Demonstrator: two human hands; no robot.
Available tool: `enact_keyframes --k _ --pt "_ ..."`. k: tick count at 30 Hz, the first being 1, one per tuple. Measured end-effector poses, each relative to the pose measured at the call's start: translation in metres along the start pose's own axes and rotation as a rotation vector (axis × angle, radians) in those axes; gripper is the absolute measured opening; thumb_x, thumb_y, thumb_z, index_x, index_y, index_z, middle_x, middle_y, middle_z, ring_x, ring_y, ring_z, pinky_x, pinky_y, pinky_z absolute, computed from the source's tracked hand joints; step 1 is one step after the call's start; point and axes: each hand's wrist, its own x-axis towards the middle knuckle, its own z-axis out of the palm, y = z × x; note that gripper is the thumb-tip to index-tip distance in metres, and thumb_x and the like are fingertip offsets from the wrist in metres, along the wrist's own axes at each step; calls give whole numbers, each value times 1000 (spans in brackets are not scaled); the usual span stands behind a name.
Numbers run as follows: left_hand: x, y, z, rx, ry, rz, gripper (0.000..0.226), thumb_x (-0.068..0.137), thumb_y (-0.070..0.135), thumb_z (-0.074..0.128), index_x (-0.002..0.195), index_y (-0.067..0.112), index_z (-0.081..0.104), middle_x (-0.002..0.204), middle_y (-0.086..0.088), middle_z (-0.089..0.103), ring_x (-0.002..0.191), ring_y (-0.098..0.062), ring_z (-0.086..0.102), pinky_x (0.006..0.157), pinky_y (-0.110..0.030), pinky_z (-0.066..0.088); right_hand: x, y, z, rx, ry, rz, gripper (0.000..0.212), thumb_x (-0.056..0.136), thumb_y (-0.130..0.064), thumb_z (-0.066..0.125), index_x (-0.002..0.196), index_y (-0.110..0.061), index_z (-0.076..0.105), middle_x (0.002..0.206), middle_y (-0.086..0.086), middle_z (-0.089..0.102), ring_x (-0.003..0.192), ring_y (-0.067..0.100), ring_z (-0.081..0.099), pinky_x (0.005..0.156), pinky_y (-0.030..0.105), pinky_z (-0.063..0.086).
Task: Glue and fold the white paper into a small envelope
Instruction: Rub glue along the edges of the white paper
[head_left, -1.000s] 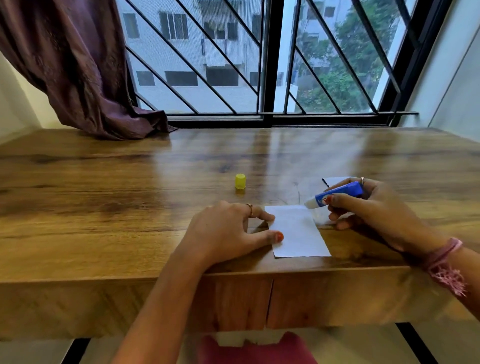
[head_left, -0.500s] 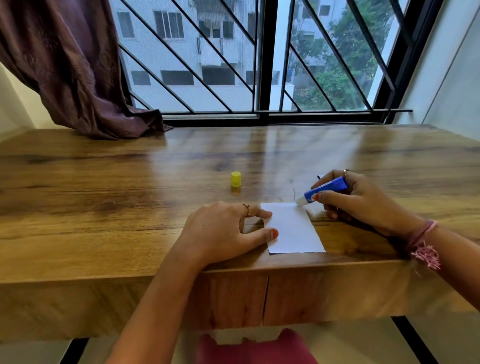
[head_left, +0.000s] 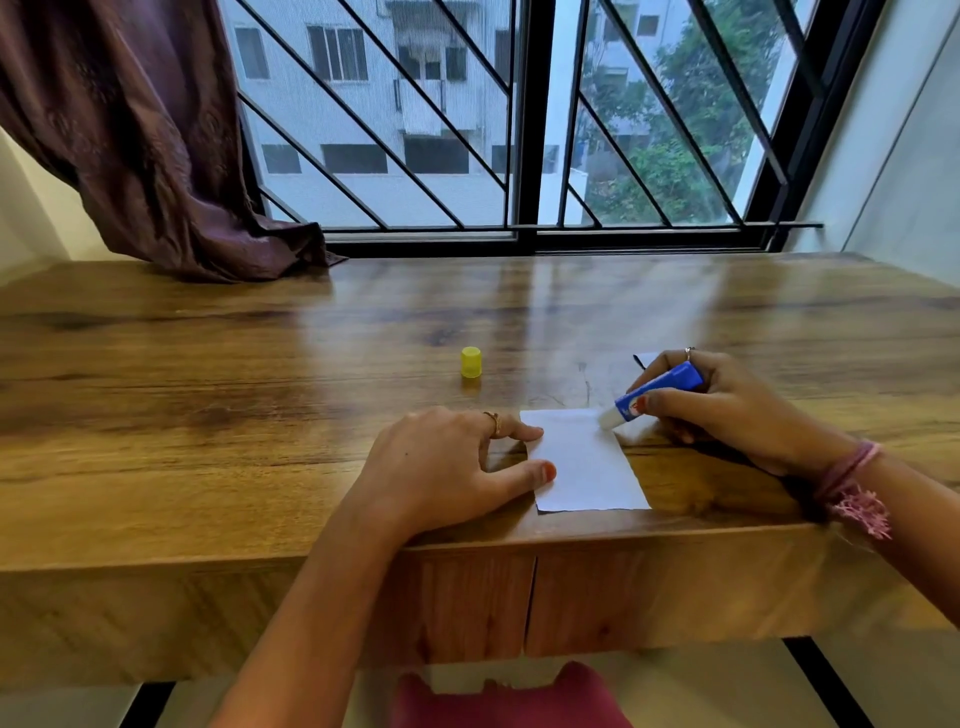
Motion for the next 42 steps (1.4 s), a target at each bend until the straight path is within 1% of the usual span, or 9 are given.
enact_keyframes --k 5,15,20,24,28,32,35,39,42 --pt "0 1 0 8 -10 1 49 76 76 44 119 54 54 50 16 39 55 1 41 57 -27 35 -1 -2 0 -13 18 4 2 85 -8 64 84 -9 65 49 0 54 44 9 47 45 17 41" --pt "1 0 0 3 -8 7 49 77 75 45 119 53 55 49 16 38 52 0 40 54 -26 32 -3 -6 1 2 -13 -7 6 78 -11 68 75 -9 63 47 0 52 42 10 46 44 18 40" --pt "1 0 0 6 -9 9 49 77 76 44 119 53 55 50 16 39 51 0 39 51 -23 27 -1 -2 2 -14 36 6 4 86 -7 64 82 -8 62 46 -1 53 42 9 46 44 17 40" --pt "1 0 0 6 -5 8 49 76 76 44 119 54 55 50 17 39 52 1 40 51 -23 28 -2 -4 -1 -1 -19 -1 6 79 -12 67 75 -10 63 49 1 54 43 11 47 44 19 42" --pt "1 0 1 16 2 8 49 76 77 44 119 55 54 49 17 38 52 2 39 50 -23 28 -1 -3 1 -22 37 6 2 86 -9 64 84 -9 64 49 1 54 44 10 48 45 19 42" --pt "1 -1 2 16 19 9 49 75 78 43 117 56 55 48 16 38 53 2 41 51 -22 27 -5 -8 1 -18 -25 -10 7 82 -6 67 76 -6 63 49 4 52 42 11 45 44 19 40" --pt "1 -1 2 19 28 11 49 74 79 43 116 57 55 48 18 38 53 2 40 50 -22 27 -5 -9 2 -26 -5 -13 5 85 -2 64 80 -2 62 50 6 51 41 10 45 43 18 40" --pt "2 -2 2 26 17 14 50 74 79 42 117 56 54 50 18 37 53 2 40 50 -22 26 -7 -9 2 -38 -13 -37 11 85 1 64 76 -5 61 48 0 52 40 9 45 43 17 40" --pt "2 -2 3 28 9 14 50 75 79 42 118 56 54 50 17 37 53 1 39 50 -23 27 -10 -11 2 -31 -57 -59 6 77 -8 64 72 -6 61 48 6 51 39 12 44 44 18 38"
